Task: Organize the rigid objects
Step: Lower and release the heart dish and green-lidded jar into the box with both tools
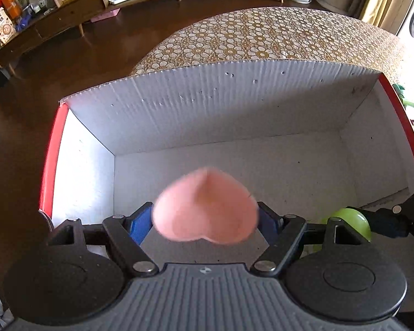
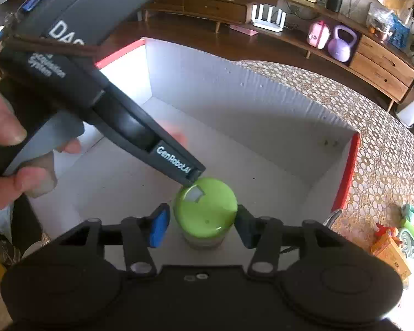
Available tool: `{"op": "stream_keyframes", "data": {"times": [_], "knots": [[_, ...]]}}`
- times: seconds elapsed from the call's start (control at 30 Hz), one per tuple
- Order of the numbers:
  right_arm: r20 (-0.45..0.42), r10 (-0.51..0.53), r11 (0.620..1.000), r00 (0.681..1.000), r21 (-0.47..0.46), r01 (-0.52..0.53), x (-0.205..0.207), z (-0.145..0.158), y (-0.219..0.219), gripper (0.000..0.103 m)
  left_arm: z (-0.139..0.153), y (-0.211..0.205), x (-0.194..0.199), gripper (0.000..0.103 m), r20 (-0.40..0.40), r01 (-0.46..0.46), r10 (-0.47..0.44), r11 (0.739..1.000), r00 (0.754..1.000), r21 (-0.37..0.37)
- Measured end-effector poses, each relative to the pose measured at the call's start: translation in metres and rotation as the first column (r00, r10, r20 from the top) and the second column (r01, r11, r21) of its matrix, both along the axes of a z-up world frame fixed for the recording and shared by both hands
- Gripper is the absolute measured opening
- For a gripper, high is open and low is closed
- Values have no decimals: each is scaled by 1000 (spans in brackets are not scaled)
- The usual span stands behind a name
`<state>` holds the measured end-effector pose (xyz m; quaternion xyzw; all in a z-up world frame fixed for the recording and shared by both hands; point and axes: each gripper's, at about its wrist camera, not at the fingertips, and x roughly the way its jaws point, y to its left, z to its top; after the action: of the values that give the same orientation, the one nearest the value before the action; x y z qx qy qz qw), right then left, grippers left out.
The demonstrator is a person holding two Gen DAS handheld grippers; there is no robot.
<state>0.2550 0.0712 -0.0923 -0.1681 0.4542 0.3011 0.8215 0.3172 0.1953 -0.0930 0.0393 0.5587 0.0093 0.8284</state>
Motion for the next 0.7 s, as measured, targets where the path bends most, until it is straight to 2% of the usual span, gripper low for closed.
{"op": "stream_keyframes", "data": {"times": [0.3, 0.5, 0.7], "knots": [[29, 9, 998, 1000, 67, -11, -14, 15, -14, 71, 10, -2, -11, 78, 24, -19, 19, 1000, 1000, -4], [72, -2, 988, 997, 154, -9, -26, 41, -35, 83, 30, -6, -26, 78, 75, -36, 36, 999, 997, 4], [107, -19, 977, 994, 215, -5, -33, 65, -60, 90, 49, -9, -47, 78, 112, -53, 52, 999, 992, 4]]}}
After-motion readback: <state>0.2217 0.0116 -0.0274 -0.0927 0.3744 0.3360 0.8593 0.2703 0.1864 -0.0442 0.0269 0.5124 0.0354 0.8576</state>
